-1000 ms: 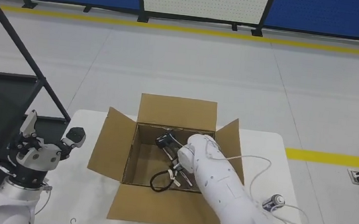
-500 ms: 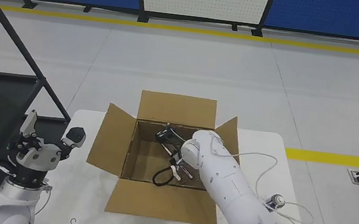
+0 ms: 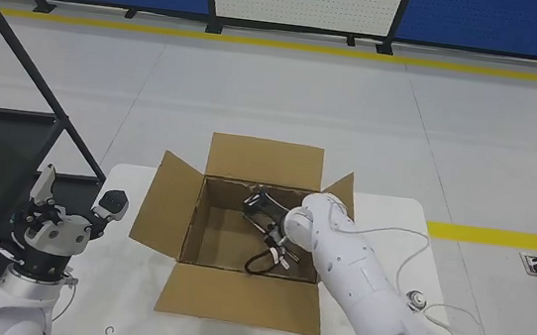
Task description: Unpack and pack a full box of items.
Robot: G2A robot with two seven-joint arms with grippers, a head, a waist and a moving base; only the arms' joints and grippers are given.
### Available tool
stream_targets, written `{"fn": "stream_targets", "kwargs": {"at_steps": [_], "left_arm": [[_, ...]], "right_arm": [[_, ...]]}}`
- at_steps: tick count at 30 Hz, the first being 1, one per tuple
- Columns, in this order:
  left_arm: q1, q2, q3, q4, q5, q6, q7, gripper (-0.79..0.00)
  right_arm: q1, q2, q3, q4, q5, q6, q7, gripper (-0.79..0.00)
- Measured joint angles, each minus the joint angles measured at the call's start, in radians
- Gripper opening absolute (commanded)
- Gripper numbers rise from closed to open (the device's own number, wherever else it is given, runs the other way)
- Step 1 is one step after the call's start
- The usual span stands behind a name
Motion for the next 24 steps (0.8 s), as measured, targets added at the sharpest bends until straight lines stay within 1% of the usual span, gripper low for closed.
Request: {"fn": "stream_targets", "kwargs": {"at_steps": [2,7,8,9,12,17,24], "left_arm": [[0.0,0.0,0.0,0.0,0.0,0.0,0.0,0.0],[0.0,0.0,0.0,0.0,0.0,0.0,0.0,0.0],[0.0,0.0,0.0,0.0,0.0,0.0,0.0,0.0],[0.0,0.0,0.0,0.0,0.0,0.0,0.0,0.0],[0.0,0.0,0.0,0.0,0.0,0.0,0.0,0.0],[0.0,0.0,0.0,0.0,0.0,0.0,0.0,0.0],[0.0,0.0,0.0,0.0,0.0,0.0,0.0,0.0]], "right_arm": [[-0.013,-0.002,-0.004,-0.014,-0.011,0.038,0.036,-0.785],[-0.027,-0.001,-0.005,-0.033,-0.022,0.049,0.08,-0.785],[-0.029,-0.001,-0.005,-0.035,-0.023,0.053,0.086,-0.745],[-0.031,-0.001,-0.005,-0.038,-0.024,0.057,0.091,-0.656],[-0.038,-0.001,-0.003,-0.043,-0.026,0.063,0.098,-0.588],[-0.049,-0.004,-0.001,-0.046,-0.028,0.078,0.107,-0.573],[-0.056,-0.01,0.006,-0.038,-0.026,0.102,0.105,-0.576]]}}
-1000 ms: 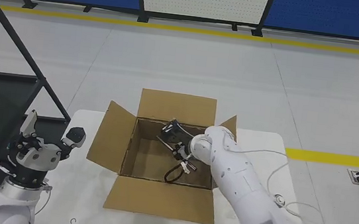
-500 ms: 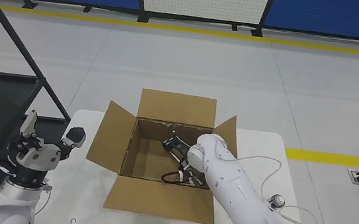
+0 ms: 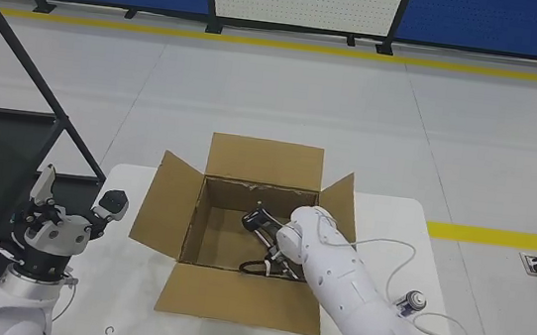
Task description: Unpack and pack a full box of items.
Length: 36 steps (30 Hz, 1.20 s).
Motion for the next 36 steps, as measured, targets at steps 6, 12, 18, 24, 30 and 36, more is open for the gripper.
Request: {"fn": "stream_targets", "kwargs": {"at_steps": [6,12,18,24,30,36], "left_arm": [[0.0,0.0,0.0,0.0,0.0,0.0,0.0,0.0],[0.0,0.0,0.0,0.0,0.0,0.0,0.0,0.0],[0.0,0.0,0.0,0.0,0.0,0.0,0.0,0.0],[0.0,0.0,0.0,0.0,0.0,0.0,0.0,0.0],[0.0,0.0,0.0,0.0,0.0,0.0,0.0,0.0],[0.0,0.0,0.0,0.0,0.0,0.0,0.0,0.0]], "right_arm": [[-0.002,-0.007,0.002,0.005,-0.007,0.042,-0.011,-0.579],[-0.006,-0.017,-0.001,0.015,-0.017,0.053,0.002,-0.585],[-0.007,-0.026,0.0,0.027,-0.02,0.051,0.004,-0.785],[0.002,-0.031,0.006,0.038,-0.018,0.055,-0.007,-0.785],[0.025,-0.026,0.024,0.041,-0.003,0.012,-0.056,-0.785],[0.049,-0.006,0.043,0.033,0.006,-0.094,-0.123,-0.785]]}}
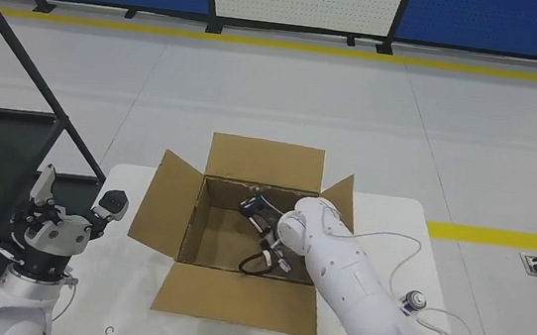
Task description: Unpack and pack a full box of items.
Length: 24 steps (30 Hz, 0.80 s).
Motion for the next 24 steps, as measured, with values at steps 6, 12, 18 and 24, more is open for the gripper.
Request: {"fn": "stream_targets", "kwargs": {"at_steps": [6,12,18,24], "left_arm": [[0.0,0.0,0.0,0.0,0.0,0.0,0.0,0.0],[0.0,0.0,0.0,0.0,0.0,0.0,0.0,0.0],[0.0,0.0,0.0,0.0,0.0,0.0,0.0,0.0],[0.0,0.0,0.0,0.0,0.0,0.0,0.0,0.0]], "right_arm": [[0.014,0.036,0.022,-0.021,-0.003,-0.133,-0.093,-0.785],[0.005,0.088,0.044,-0.089,-0.038,-0.257,-0.201,-0.785],[-0.058,0.166,0.097,-0.271,-0.091,-0.245,-0.278,-0.785],[-0.274,0.29,0.267,-0.736,-0.154,-0.196,-0.2,-0.785]]}}
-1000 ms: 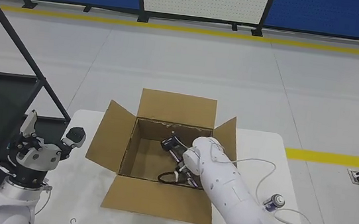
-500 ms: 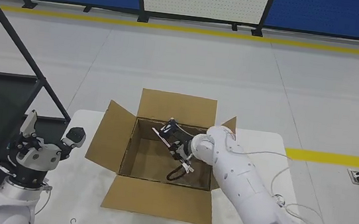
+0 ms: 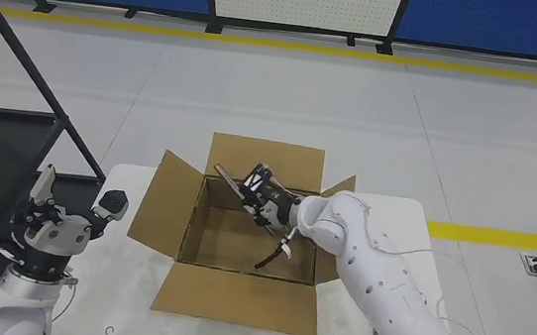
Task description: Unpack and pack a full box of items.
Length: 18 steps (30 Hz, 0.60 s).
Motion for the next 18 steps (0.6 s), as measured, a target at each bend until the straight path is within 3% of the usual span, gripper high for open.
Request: {"fn": "stream_targets", "kwargs": {"at_steps": [4,7,11,18], "left_arm": [[0.0,0.0,0.0,0.0,0.0,0.0,0.0,0.0],[0.0,0.0,0.0,0.0,0.0,0.0,0.0,0.0],[0.0,0.0,0.0,0.0,0.0,0.0,0.0,0.0],[0.0,0.0,0.0,0.0,0.0,0.0,0.0,0.0]], "right_arm": [[-0.24,0.076,0.173,-0.413,-0.008,-0.003,0.144,-0.785],[-0.357,0.101,0.259,-0.59,0.035,-0.021,0.188,-0.785],[-0.416,0.111,0.31,-0.655,0.105,0.0,0.184,-0.785],[-0.418,0.112,0.314,-0.653,0.12,0.013,0.187,-0.785]]}}
